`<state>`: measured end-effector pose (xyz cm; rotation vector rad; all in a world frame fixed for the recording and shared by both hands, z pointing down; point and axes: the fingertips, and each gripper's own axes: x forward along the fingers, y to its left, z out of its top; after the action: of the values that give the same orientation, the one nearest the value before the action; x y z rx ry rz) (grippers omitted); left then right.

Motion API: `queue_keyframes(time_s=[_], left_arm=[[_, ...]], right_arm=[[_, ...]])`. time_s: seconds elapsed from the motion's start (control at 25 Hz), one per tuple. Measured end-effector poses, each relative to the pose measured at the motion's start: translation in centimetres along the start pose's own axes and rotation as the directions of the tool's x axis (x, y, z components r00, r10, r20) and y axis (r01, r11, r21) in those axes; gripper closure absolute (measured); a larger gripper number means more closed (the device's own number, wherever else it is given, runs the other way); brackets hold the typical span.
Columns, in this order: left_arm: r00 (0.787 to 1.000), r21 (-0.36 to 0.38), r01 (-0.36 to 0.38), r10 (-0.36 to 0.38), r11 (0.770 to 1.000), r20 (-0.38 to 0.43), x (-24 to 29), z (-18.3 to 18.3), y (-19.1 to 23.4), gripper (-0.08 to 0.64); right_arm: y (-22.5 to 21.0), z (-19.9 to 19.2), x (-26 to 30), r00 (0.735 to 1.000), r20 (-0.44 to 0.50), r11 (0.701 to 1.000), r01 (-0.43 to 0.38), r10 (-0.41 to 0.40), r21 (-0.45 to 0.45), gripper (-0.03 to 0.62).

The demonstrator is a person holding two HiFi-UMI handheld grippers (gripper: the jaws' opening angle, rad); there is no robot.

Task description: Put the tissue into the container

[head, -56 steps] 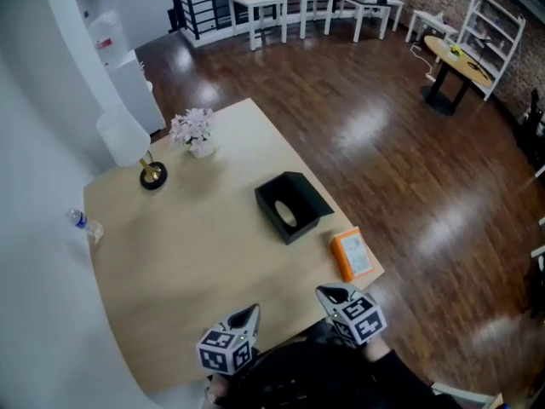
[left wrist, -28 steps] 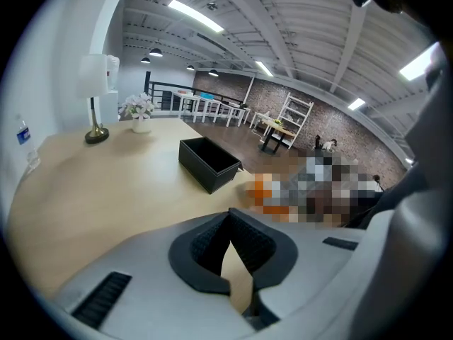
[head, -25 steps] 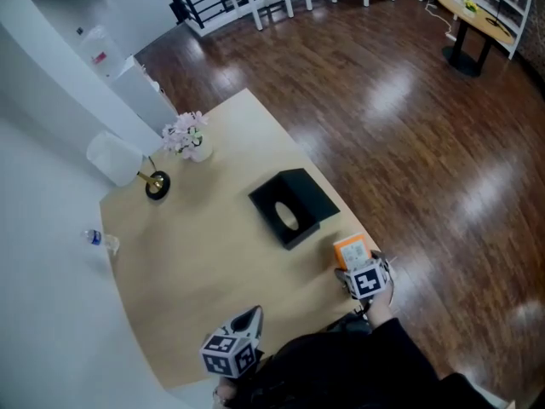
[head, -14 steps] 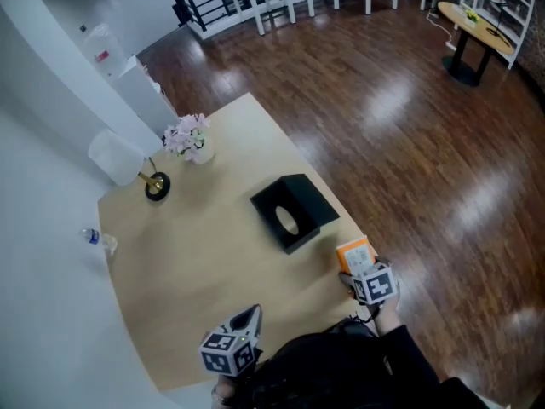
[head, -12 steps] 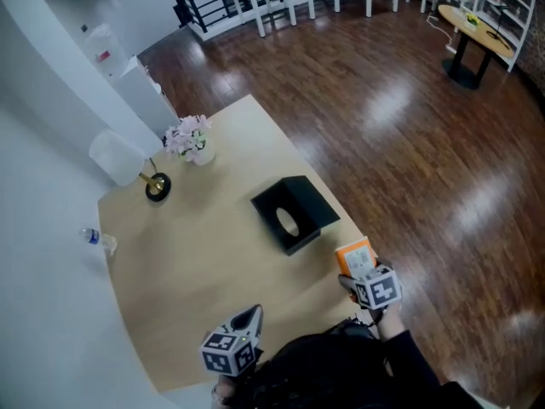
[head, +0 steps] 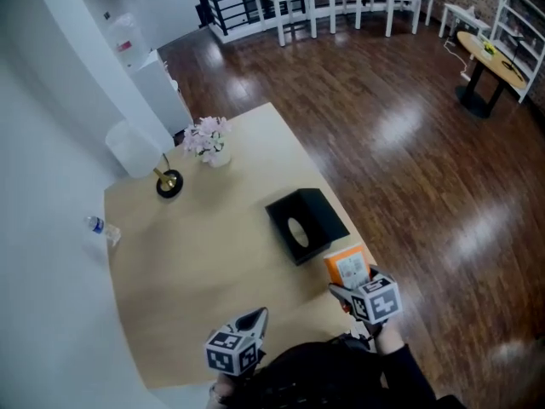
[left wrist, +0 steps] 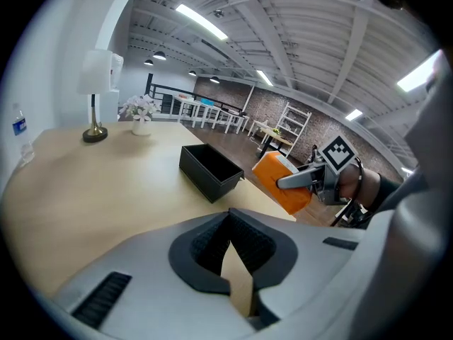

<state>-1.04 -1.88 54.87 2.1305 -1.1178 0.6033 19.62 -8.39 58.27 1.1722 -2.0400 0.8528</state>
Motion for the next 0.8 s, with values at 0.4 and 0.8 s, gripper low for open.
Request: queue_keyframes(time_s=[0.4,0.8], left_arm=[[0.999,-0.071,-0.036,0.037,0.997,0.008,-0.2,-0.1,2.1,0.560],[0.996,-0.145,-0.085,0.083,0.986,-0.021,0.2,-0.8,4.3,0.560]], right_arm=[[3.2,11.4,6.5,0.997,0.033,0.986,-0.060,0.066,-0.154,0.146],[3.2,15.5,14.9,0.997,-0.044,0.986,-0.070,0.064,-0.154,0.146]])
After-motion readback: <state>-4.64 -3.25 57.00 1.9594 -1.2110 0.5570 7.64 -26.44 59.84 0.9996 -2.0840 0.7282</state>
